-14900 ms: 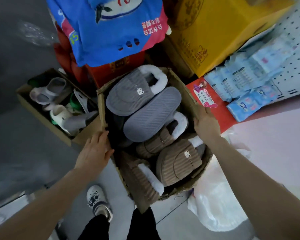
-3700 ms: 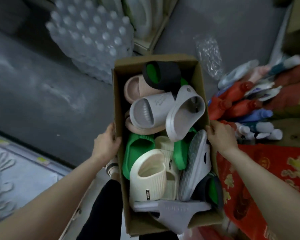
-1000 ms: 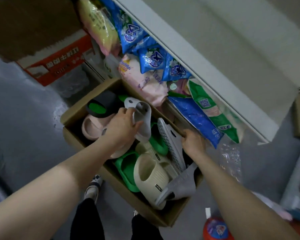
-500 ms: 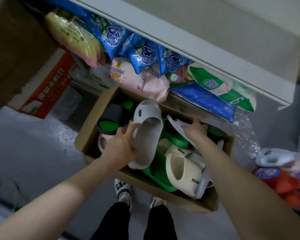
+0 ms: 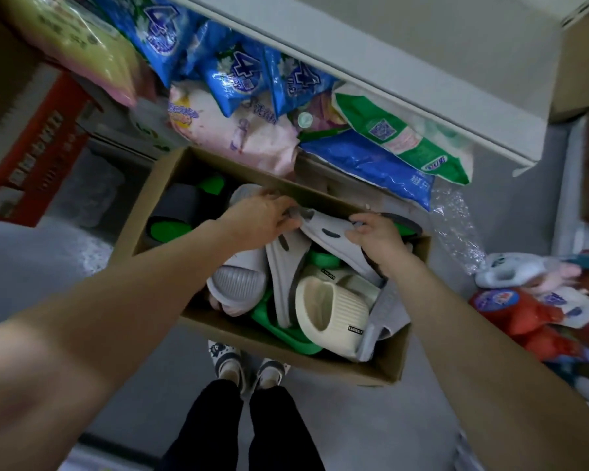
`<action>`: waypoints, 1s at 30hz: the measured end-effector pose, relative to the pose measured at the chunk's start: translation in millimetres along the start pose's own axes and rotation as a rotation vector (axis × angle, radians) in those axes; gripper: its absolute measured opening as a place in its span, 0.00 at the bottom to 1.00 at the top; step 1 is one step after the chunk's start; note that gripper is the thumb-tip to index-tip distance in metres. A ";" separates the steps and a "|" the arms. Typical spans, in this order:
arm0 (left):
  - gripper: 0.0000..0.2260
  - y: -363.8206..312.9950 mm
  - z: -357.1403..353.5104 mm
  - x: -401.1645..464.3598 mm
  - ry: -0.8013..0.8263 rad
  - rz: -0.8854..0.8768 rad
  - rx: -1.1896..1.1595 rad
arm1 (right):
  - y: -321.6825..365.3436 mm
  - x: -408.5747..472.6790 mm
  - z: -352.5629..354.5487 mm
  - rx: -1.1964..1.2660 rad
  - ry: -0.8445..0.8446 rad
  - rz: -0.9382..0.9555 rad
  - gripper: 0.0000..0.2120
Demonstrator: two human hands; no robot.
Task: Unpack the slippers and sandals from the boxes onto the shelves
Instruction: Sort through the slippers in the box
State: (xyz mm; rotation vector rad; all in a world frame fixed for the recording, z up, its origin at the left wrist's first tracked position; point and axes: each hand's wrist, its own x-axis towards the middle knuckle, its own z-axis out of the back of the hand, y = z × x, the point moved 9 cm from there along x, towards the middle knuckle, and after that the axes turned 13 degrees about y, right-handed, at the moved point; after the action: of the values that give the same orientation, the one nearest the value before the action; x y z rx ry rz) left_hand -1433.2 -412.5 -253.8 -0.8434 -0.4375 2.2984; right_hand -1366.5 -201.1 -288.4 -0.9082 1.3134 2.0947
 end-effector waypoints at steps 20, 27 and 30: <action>0.18 68.3 56.6 -107.9 -0.445 0.360 -0.773 | 67.7 -41.6 -24.6 -0.183 -0.151 0.076 0.12; 0.26 131.4 20.0 -149.3 -0.419 0.485 -1.006 | 17.7 -6.8 -113.6 0.393 -0.041 -0.247 0.26; 0.26 156.0 11.5 -165.6 -0.389 0.496 -1.102 | 37.4 -4.5 -124.7 0.603 -0.175 -0.164 0.20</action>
State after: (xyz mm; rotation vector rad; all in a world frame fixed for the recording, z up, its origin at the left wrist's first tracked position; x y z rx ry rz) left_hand -1414.8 -639.4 -247.7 -1.0483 -1.9644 2.5975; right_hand -1356.2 -330.2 -302.4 -0.5330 1.5818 1.4772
